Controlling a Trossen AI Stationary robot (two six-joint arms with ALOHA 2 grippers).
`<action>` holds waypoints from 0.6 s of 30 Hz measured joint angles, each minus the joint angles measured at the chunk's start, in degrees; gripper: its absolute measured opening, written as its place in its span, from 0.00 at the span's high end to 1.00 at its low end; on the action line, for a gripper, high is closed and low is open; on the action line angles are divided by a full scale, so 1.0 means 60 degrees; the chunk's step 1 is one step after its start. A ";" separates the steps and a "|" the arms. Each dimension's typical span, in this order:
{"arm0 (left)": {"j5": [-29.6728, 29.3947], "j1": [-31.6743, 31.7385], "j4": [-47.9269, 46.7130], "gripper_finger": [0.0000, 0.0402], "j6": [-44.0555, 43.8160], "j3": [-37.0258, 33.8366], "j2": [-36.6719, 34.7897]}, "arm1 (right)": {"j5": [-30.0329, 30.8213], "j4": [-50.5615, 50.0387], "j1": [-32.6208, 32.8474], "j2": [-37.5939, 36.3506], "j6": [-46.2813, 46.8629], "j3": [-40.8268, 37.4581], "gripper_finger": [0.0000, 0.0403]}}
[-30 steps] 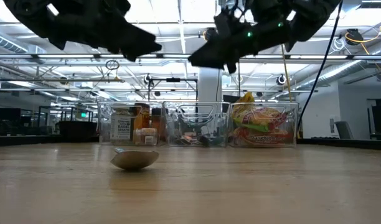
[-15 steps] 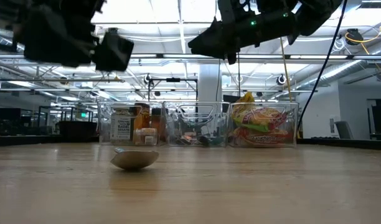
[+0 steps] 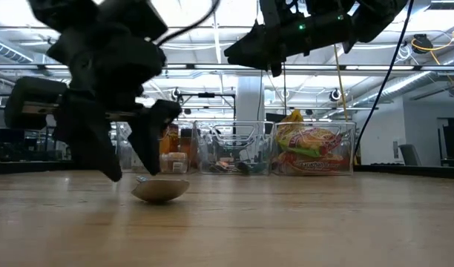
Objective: Pick & Place Food Item
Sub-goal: Put the white blue spoon into the middle transparent bin
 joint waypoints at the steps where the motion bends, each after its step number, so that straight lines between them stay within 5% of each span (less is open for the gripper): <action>1: 0.0087 0.0048 -0.0407 0.45 0.0107 0.0229 0.0125 | 0.0000 -0.0022 0.0000 0.0000 0.0032 0.0002 0.69; 12: 0.0666 0.0745 -0.1232 0.45 0.0777 0.0926 0.0974 | -0.0018 -0.0208 0.0000 0.0004 0.0051 0.0000 0.69; 18: 0.0837 0.0872 -0.1734 0.61 0.0772 0.0935 0.1175 | -0.0018 -0.0226 0.0000 0.0004 0.0051 0.0000 0.69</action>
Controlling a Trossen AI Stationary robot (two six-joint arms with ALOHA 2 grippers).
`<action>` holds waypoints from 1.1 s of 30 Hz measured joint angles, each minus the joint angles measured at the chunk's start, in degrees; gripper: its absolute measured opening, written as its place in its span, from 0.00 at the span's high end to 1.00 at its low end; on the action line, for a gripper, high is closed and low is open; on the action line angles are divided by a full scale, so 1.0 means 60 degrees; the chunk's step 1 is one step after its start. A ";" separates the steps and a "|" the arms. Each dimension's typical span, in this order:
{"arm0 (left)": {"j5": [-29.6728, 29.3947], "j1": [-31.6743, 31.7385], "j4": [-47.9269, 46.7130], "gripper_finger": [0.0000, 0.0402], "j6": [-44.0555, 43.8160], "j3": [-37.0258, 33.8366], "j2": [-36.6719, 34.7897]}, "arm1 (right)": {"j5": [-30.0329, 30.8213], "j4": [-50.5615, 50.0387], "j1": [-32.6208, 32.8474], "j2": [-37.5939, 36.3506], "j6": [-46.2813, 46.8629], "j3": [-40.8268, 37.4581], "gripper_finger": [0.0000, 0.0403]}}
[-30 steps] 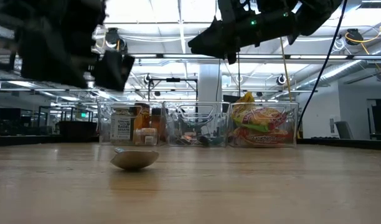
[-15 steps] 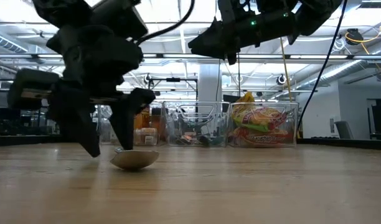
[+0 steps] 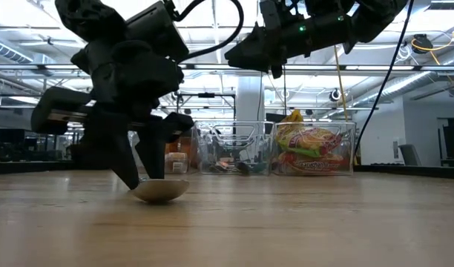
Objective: Pick & Place Food Item
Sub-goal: Put the white blue spoon into the middle transparent bin
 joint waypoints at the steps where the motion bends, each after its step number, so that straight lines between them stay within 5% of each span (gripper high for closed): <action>1: 0.0066 0.0002 -0.0013 0.65 -0.0034 -0.0003 0.0000 | 0.0000 0.0000 0.0000 0.0000 0.0000 0.0002 0.69; 9: 0.0122 0.0070 -0.0076 0.94 -0.0013 -0.0021 0.0018 | 0.0000 -0.0055 0.0000 0.0000 0.0066 0.0000 0.69; 22: -0.0124 0.0023 0.0090 0.94 -0.0023 -0.0156 -0.1184 | 0.0020 -0.0500 0.0000 -0.0198 -0.0013 0.0000 0.69; 33: 0.0535 0.0826 0.4065 0.94 -0.0210 -0.2439 -0.4056 | 0.0073 -0.2064 -0.0011 -0.1056 -0.0084 0.0000 0.69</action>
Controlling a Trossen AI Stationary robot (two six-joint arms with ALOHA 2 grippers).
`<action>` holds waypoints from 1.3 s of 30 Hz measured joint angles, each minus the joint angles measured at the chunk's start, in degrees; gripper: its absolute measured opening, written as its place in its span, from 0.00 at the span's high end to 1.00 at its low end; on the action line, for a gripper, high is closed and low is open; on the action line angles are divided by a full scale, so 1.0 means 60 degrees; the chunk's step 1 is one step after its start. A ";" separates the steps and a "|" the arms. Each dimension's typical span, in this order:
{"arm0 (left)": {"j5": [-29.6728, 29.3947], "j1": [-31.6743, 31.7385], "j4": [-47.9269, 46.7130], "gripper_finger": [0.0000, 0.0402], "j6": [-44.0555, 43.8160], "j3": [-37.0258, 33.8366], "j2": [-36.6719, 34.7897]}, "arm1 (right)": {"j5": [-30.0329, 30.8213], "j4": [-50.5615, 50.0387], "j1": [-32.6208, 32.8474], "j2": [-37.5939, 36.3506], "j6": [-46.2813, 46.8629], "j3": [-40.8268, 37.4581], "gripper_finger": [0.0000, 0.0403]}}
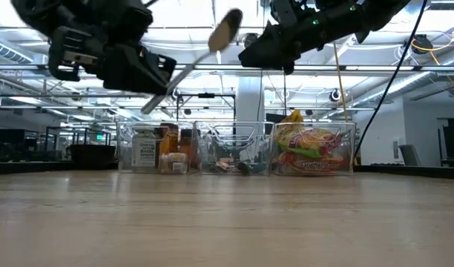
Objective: Pick & Place Food Item
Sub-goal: Put the white blue spoon into the middle transparent bin
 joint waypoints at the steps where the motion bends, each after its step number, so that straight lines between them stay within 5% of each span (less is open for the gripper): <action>1: 0.0004 0.0147 0.0520 0.94 -0.0058 -0.0312 -0.0253 | 0.0000 -0.0015 0.0000 -0.0008 0.0000 0.0000 0.69; 6: -0.0457 0.0928 0.3889 0.94 -0.0533 -0.1561 -0.1252 | 0.0093 -0.0107 -0.0075 -0.0110 0.0006 -0.0192 0.69; 14: -0.3528 0.1315 0.6294 0.94 -0.0643 -0.1788 -0.1331 | 0.0459 0.1730 -0.0136 0.0074 -0.0054 -0.0577 0.69; 26: -0.6911 0.0625 0.6789 0.94 0.1002 -0.0458 0.0041 | 0.0429 0.4388 -0.0095 0.1142 -0.0797 -0.0947 0.68; 31: -0.8451 0.0304 0.6764 0.94 0.1862 0.0185 0.1024 | 0.0439 0.5427 0.0011 0.1468 -0.0992 -0.0961 0.60; 39: -0.9015 0.0015 0.6781 0.94 0.2471 0.1018 0.1987 | 0.0525 0.6154 0.0119 0.1485 -0.0562 -0.0951 0.44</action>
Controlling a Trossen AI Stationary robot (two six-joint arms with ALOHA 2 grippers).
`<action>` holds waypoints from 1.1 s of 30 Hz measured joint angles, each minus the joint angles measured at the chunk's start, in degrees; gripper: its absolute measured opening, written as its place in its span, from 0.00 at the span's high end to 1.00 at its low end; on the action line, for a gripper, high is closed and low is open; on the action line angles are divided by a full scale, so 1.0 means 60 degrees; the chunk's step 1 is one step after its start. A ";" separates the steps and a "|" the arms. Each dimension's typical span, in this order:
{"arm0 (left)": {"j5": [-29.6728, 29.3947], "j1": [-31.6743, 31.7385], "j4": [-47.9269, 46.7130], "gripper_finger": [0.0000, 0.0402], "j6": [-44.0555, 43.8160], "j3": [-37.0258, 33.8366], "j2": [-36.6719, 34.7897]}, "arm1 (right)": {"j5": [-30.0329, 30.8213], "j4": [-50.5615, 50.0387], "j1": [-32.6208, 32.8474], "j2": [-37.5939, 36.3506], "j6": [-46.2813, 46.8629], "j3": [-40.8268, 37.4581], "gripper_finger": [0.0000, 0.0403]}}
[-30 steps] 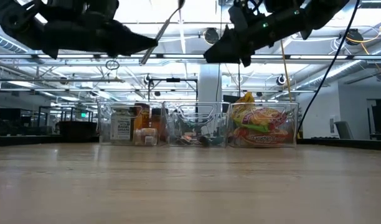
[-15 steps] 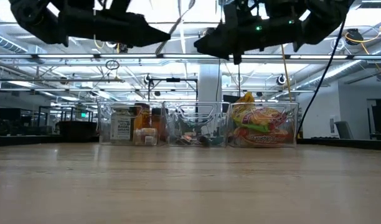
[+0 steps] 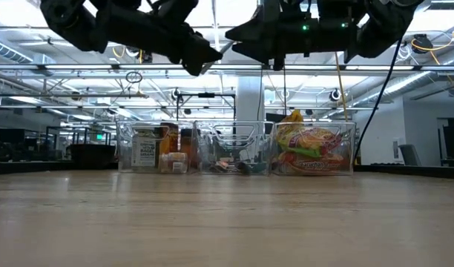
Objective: Pick & Place Food Item
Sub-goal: Put the white blue spoon into the middle transparent bin
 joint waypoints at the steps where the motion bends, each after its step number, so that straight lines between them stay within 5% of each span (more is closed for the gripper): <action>1: -0.0002 -0.0025 0.0010 0.94 0.0006 0.0061 0.0069 | 0.0125 0.0026 0.0022 0.0001 0.0005 0.0000 0.44; 8: -0.0119 -0.0028 -0.0013 0.94 -0.0014 0.0132 0.0153 | 0.0930 0.0107 0.0085 -0.0006 0.0069 0.0000 0.54; 21: 0.0003 -0.0025 -0.0069 0.94 -0.0119 0.0132 0.0150 | 0.0916 0.0217 0.0085 -0.0006 0.0431 0.0000 0.95; 30: 0.0376 -0.0020 -0.0515 0.93 -0.0340 0.0132 0.0131 | 0.0916 0.0105 0.0089 -0.0010 0.0239 0.0000 0.97; 33: 0.0532 -0.0099 -0.0815 0.86 -0.0646 0.0134 0.0128 | 0.0864 0.0067 0.0089 -0.0007 0.0134 0.0000 0.97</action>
